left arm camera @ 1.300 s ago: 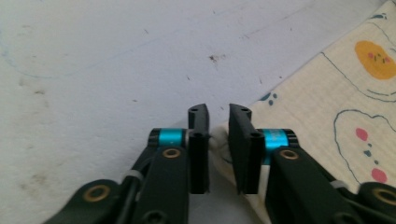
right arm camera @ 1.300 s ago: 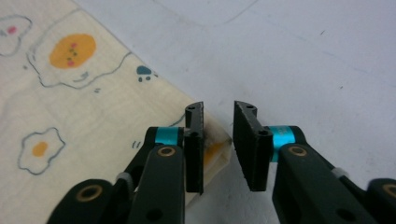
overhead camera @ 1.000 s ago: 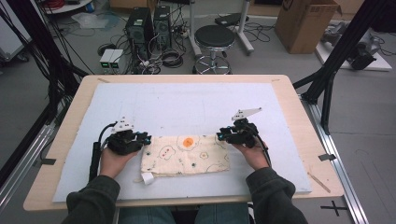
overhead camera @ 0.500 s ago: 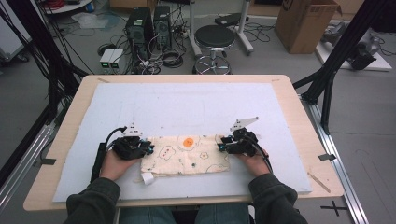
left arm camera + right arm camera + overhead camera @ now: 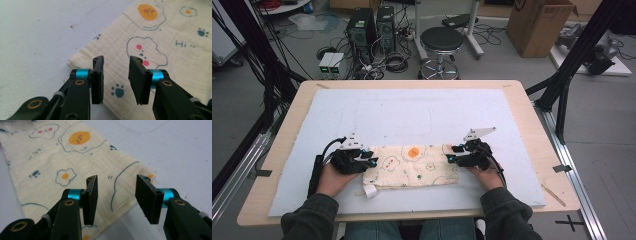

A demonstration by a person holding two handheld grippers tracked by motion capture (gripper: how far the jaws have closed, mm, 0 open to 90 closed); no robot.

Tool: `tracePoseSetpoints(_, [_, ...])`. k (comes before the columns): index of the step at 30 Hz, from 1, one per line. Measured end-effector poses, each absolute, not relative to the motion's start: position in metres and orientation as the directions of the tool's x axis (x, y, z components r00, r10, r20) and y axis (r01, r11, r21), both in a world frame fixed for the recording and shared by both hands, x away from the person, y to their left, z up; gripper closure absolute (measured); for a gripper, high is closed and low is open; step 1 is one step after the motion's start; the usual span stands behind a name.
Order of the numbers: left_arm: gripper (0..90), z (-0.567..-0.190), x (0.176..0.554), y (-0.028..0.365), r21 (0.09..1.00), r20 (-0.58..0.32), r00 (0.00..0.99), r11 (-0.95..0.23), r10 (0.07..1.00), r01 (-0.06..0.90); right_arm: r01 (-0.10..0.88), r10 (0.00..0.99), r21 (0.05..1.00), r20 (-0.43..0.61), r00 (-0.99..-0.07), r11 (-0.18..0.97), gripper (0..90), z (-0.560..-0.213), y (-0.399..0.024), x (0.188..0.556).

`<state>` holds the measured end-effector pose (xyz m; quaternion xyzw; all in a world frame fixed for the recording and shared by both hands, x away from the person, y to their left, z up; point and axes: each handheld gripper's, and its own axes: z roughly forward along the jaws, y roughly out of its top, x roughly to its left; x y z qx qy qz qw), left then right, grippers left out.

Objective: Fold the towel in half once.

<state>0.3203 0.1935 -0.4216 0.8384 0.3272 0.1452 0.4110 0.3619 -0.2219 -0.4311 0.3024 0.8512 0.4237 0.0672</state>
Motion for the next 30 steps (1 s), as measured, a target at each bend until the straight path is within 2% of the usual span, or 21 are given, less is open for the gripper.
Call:
tracePoseSetpoints(4, [63.8, -0.42, 0.312, 0.201, 0.815, -0.049, 0.743, -0.404, 0.668, 0.417, 0.444, 0.562, 0.775, 0.14, -0.815, 0.45, 49.4, -0.428, -0.224, 0.358])
tracePoseSetpoints(12, [56.5, -0.42, 0.306, 0.215, 0.837, -0.087, 0.722, -0.342, 0.686, 0.426, 0.437, 0.558, 0.786, 0.144, -0.817, 0.438, 43.8, -0.424, -0.228, 0.353])
tracePoseSetpoints(21, [51.0, -0.416, 0.296, 0.219, 0.855, -0.098, 0.715, -0.31, 0.692, 0.417, 0.428, 0.561, 0.807, 0.149, -0.814, 0.407, 38.6, -0.416, -0.234, 0.344])
tracePoseSetpoints(30, [48.8, -0.414, 0.288, 0.22, 0.862, -0.105, 0.718, -0.297, 0.689, 0.41, 0.415, 0.556, 0.811, 0.136, -0.82, 0.412, 37.0, -0.412, -0.233, 0.336])
